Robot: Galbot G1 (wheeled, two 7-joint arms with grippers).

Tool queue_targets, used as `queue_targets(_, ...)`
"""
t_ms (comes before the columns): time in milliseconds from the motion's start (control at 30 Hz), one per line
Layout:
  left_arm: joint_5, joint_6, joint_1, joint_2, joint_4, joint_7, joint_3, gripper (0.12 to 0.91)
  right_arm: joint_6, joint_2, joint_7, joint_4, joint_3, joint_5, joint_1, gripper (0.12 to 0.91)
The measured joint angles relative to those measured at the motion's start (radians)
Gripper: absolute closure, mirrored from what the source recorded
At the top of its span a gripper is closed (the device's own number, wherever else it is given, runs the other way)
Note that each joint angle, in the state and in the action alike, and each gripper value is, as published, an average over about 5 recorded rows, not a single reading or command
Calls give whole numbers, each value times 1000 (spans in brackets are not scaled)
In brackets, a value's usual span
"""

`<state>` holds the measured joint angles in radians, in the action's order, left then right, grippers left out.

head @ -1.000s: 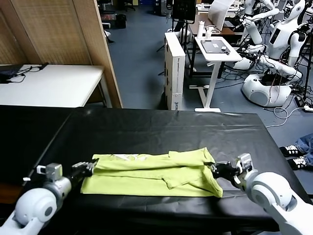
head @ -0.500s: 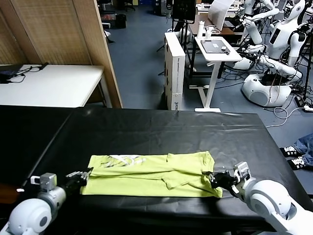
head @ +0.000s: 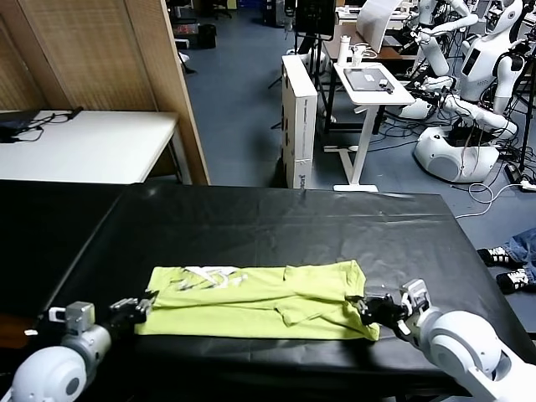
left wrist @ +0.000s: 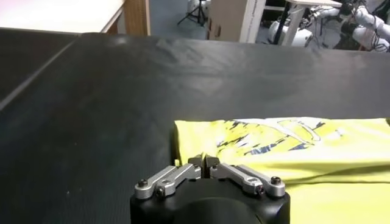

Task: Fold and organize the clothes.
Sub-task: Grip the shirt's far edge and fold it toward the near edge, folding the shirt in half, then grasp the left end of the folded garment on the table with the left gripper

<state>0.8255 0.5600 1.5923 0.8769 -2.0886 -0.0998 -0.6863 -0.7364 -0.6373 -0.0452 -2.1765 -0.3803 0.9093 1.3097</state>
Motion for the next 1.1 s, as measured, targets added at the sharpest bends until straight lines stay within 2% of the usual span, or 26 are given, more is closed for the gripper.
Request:
queue_targets(133, -5, 10, 5, 7, -13, -11, -9, 298, 0, -9, -13, -21, -33, 2, 8, 316)
queue_targets(200, 2, 10, -1, 7, -11, -13, -16, 198, 0, -21, -27, -15, -44, 0, 2, 218)
queue_targets(267, 16, 10, -15, 10, -5, -15, -22, 150, 0, -39, -36, 3, -49, -4, -11, 147)
queue_targets(433, 26, 10, -89, 32, 33, -18, -14, 125, 14, -111, -34, 75, -42, -28, -59, 119)
queue_targets(700, -12, 4, -240, 83, 135, -15, 55, 123, 60, -234, -27, 205, -3, -68, -147, 118)
queue_targets(833, -18, 4, -284, 101, 185, -14, 81, 123, 64, -262, -26, 246, 4, -73, -163, 118)
queue_targets(1033, -22, 2, -295, 119, 224, -10, 97, 123, 73, -277, -11, 276, 5, -84, -168, 122)
queue_targets(1100, -23, 2, -296, 122, 228, -9, 100, 123, 78, -280, -5, 284, 5, -89, -170, 151)
